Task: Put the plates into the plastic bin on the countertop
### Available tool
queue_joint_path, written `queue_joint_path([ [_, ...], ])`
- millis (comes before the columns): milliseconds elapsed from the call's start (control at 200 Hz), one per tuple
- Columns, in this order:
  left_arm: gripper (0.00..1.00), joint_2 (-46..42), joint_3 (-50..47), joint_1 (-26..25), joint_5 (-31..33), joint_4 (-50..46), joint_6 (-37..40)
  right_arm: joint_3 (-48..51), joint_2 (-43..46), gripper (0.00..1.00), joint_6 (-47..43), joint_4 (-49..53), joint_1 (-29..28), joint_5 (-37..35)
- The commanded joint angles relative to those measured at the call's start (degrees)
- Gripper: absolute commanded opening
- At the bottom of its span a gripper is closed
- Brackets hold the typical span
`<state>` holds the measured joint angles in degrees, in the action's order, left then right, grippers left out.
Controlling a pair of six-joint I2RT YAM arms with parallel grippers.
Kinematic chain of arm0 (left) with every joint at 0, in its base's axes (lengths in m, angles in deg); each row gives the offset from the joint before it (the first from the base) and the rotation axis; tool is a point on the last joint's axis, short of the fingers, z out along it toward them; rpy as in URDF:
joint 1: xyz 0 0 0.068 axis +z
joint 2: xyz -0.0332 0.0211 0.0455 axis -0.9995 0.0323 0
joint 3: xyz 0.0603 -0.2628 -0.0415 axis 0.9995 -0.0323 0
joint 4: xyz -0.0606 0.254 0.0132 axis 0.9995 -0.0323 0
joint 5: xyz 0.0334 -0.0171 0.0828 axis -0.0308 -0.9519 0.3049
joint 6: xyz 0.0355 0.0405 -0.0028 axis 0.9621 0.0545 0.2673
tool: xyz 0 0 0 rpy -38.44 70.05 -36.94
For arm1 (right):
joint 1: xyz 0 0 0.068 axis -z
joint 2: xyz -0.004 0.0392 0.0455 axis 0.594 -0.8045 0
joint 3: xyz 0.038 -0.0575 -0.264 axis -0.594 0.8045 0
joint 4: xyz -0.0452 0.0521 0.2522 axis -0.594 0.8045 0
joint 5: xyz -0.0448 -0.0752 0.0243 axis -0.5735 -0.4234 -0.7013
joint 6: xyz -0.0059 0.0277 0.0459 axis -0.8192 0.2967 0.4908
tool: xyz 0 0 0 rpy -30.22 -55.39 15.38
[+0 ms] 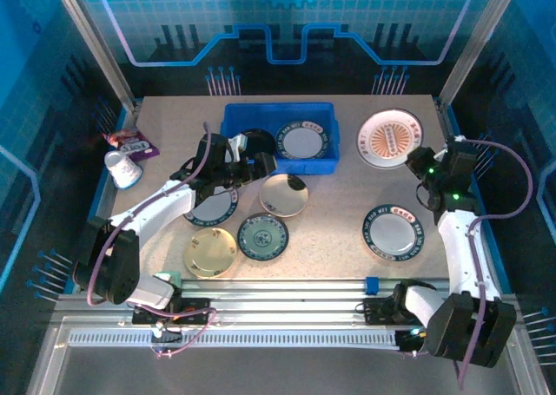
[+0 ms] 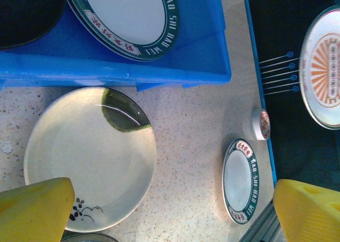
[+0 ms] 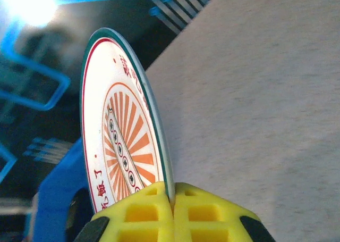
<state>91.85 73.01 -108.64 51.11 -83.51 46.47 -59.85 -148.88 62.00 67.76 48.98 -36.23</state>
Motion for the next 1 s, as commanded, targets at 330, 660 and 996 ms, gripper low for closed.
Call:
queue_joint_path([
  [330,0.97,-0.2,1.9,-0.4,-5.8,9.2,-7.0,-4.1,-7.0,0.0,5.5,-6.2,-17.1,14.6],
  [660,0.93,2.5,3.7,-0.5,-5.9,8.2,-6.8,-8.2,-12.2,0.0,5.6,-7.3,-23.9,18.3],
  [996,0.59,4.1,5.2,-0.6,-6.6,8.5,-7.0,-11.9,-16.0,0.0,4.7,-6.6,-27.0,20.4],
])
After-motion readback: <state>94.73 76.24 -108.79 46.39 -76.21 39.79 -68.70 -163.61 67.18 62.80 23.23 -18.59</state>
